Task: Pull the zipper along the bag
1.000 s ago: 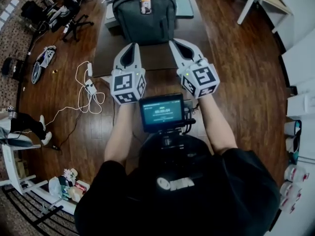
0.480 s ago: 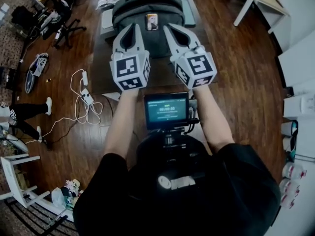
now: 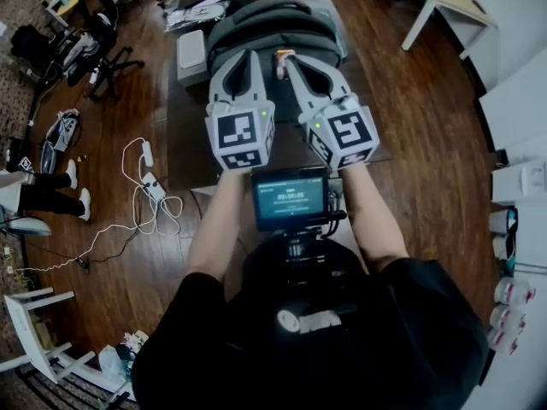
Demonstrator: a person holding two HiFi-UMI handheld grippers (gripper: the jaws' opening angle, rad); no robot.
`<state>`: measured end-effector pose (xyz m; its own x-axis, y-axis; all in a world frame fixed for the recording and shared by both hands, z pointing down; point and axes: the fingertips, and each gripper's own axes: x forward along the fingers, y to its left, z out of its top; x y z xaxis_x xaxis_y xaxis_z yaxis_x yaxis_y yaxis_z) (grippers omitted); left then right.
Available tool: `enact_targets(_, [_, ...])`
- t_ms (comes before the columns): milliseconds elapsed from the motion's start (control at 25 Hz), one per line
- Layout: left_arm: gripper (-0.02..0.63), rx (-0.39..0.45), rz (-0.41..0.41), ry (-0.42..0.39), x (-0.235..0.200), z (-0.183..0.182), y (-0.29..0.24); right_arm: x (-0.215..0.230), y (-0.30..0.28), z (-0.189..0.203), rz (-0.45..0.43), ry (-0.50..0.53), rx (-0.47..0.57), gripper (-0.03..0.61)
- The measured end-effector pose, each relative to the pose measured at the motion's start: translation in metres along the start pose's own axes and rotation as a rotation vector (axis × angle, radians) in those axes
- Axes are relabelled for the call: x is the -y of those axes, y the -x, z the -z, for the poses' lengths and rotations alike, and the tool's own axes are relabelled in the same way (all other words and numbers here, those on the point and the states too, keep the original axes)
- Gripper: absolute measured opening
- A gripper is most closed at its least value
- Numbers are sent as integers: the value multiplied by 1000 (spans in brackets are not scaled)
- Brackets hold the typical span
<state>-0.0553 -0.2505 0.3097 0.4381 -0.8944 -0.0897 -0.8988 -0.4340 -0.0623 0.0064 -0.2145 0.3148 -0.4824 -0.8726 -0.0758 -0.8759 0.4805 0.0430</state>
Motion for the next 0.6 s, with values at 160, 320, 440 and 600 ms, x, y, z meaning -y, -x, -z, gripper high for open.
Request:
enact_targets(160, [-3,-8,19,20,-25,8,-20,4,-32,3,15,7,35,12])
enact_targets(320, [-3,-5,41,26,-24,7,-31,11,-38,5,30,10,5,12])
enact_targets(440, [-3,-8,56,19,-16,3,-49,25,-44,-1,22,6,26,12])
enact_targets(600, [-3,-17,51,18,-16,2,-54,30,-47,-8,-23,13,47,12])
